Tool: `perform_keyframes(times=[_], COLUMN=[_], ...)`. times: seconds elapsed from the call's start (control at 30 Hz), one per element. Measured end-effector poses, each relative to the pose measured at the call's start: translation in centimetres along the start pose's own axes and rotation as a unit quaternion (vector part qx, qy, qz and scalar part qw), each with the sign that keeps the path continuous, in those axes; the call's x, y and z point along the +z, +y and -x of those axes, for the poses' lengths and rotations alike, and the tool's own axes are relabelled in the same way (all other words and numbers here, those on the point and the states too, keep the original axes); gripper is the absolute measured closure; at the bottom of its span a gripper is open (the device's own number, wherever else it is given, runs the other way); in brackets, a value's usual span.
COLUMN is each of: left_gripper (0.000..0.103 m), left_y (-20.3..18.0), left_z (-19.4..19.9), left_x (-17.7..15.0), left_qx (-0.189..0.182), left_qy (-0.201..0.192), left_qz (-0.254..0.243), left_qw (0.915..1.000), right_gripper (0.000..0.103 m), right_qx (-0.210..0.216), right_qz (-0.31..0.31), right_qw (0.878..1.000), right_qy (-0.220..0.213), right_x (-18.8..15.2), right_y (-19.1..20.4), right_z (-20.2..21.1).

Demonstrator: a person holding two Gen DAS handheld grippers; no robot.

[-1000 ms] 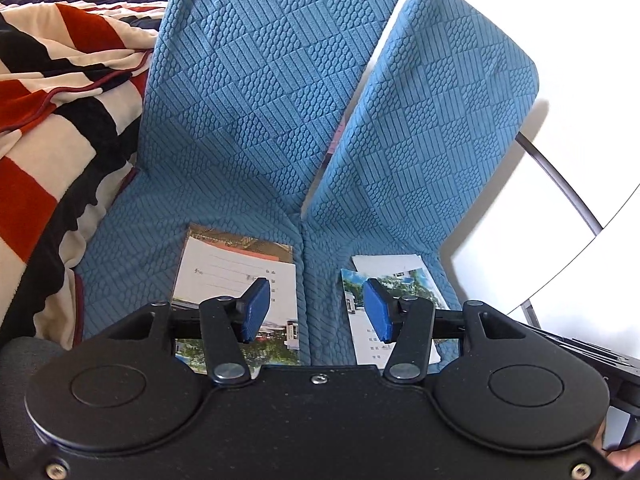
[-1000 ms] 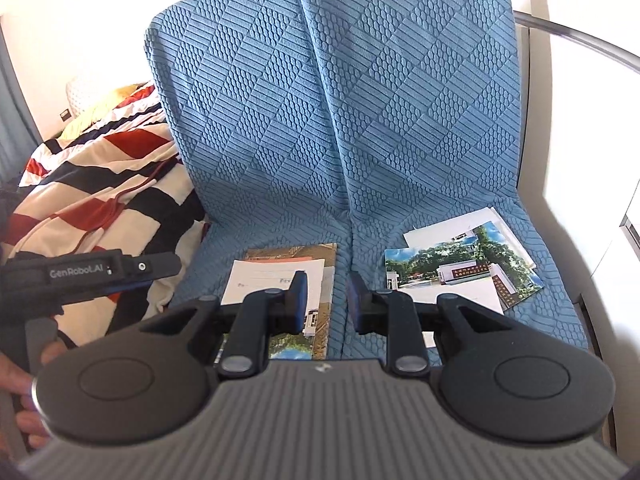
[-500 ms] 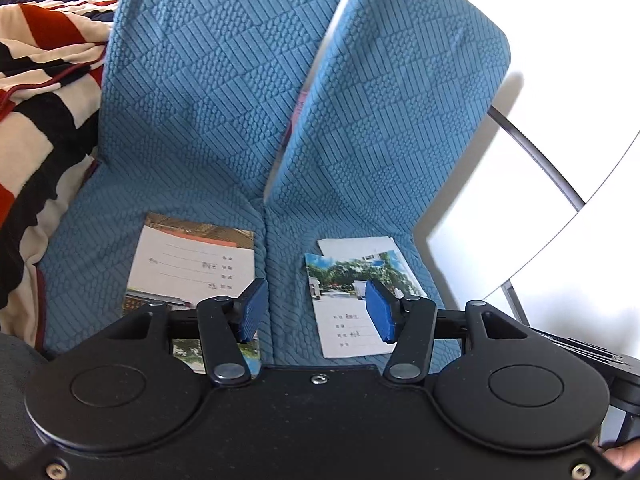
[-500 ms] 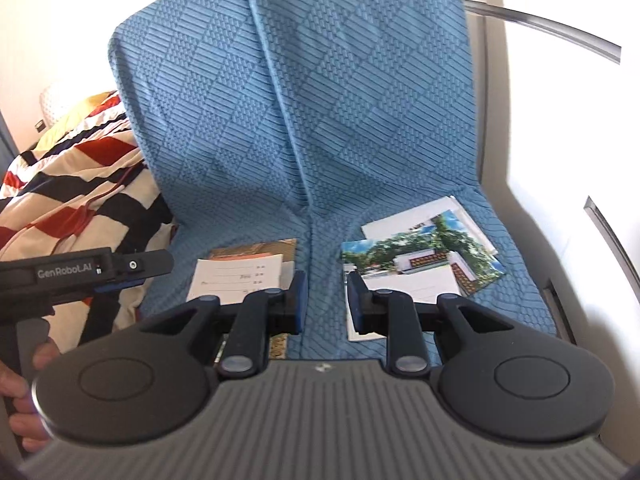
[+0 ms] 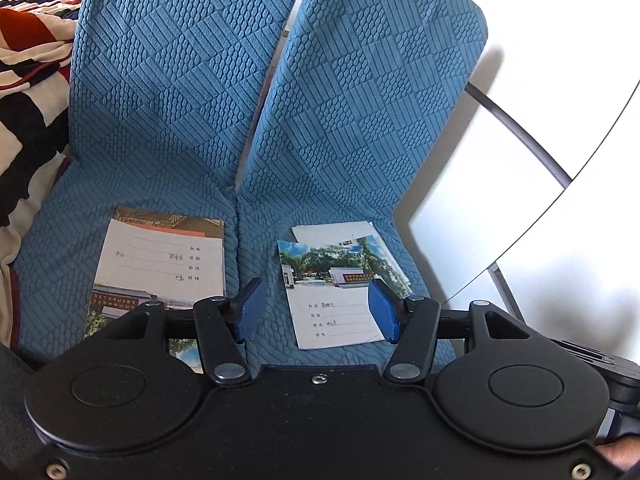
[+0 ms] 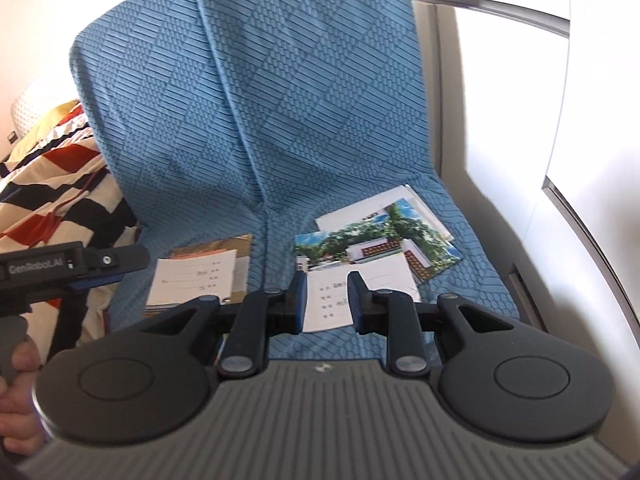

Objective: Organize objects
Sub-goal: 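Raise both open grippers away from the book stack, then move both open grippers over the pile of white photo forms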

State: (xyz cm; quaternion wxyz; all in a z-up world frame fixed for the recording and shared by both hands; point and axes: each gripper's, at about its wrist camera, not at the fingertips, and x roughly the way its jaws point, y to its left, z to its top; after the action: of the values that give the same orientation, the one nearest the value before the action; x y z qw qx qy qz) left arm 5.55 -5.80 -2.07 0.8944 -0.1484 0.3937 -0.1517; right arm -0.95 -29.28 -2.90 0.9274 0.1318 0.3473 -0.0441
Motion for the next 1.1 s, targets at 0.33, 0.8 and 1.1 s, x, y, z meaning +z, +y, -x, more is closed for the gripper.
perform_keyframes(times=[0.33,0.8,1.1], left_gripper=[0.034,0.002,0.001], left_y=[-1.4,-3.9,-5.9], left_z=[-2.1,-5.5,-9.5], left_x=[-0.2,-1.5,-3.6], left_qx=[-0.002,-0.003,0.021], left_qy=[0.007,0.017,0.05], left_qz=[0.005,-0.026,-0.04], left_qw=[1.0,0.9995,0.9977], right_gripper=[0.075,0.02,0.02], right_qx=[-0.012,-0.021,-0.006], right_qz=[-0.015,-0.047,-0.085], right_qw=[1.0,0.999,0.996], right_qy=[0.005,-0.011,-0.007], right_x=[-0.6,-1.4,-3.2], right_y=[-2.8,-7.0,-9.3], right_z=[-1.4,-3.5,-5.8])
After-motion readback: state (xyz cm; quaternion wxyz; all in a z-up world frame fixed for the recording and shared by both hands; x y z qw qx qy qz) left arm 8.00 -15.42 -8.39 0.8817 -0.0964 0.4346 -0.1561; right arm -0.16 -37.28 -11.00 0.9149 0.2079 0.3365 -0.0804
